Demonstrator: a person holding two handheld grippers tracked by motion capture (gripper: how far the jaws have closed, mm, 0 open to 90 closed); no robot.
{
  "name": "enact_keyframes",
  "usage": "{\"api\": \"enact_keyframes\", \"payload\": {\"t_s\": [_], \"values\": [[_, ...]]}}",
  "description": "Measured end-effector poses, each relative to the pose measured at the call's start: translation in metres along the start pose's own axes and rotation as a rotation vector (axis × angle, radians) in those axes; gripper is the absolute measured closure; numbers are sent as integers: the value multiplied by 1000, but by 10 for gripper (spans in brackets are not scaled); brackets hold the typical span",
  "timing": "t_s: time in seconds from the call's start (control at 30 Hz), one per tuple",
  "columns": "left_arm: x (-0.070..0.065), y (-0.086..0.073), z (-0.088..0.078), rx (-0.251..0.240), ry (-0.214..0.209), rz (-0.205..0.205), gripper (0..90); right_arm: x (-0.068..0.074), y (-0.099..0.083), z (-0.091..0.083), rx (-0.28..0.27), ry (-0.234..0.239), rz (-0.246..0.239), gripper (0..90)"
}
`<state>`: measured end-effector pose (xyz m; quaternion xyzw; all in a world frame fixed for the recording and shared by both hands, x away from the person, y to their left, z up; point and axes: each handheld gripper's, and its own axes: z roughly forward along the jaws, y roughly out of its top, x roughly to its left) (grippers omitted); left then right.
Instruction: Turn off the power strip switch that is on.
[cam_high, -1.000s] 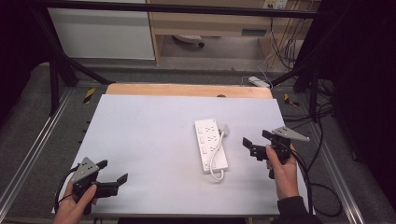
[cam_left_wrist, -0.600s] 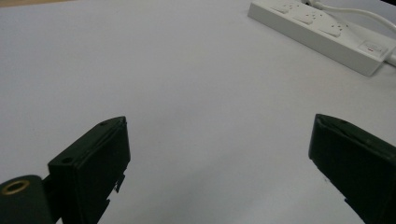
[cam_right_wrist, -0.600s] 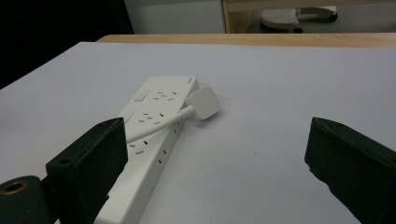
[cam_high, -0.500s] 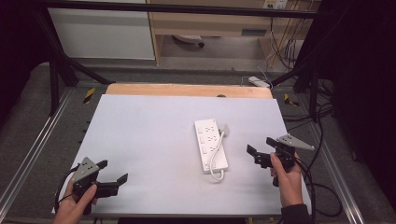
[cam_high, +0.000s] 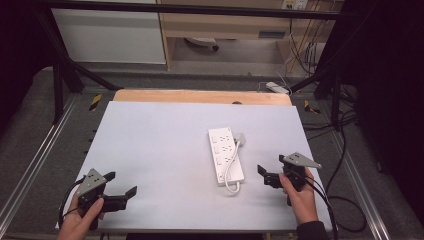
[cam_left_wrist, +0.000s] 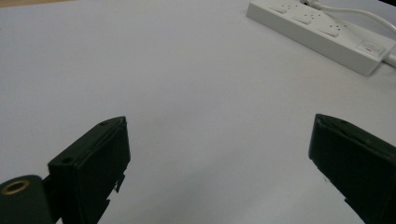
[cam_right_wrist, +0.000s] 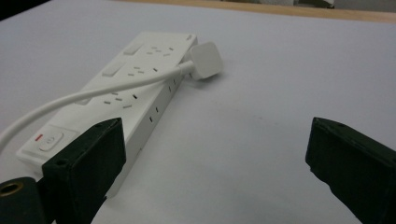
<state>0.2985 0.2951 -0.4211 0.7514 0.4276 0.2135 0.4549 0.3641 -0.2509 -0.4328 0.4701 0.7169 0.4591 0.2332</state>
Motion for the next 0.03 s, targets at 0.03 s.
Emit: {"api": "enact_keyframes", "payload": {"t_s": [0.03], "values": [[0,0,0,-1,0,0,53,0,-1,3,17,-11,0,56]]}}
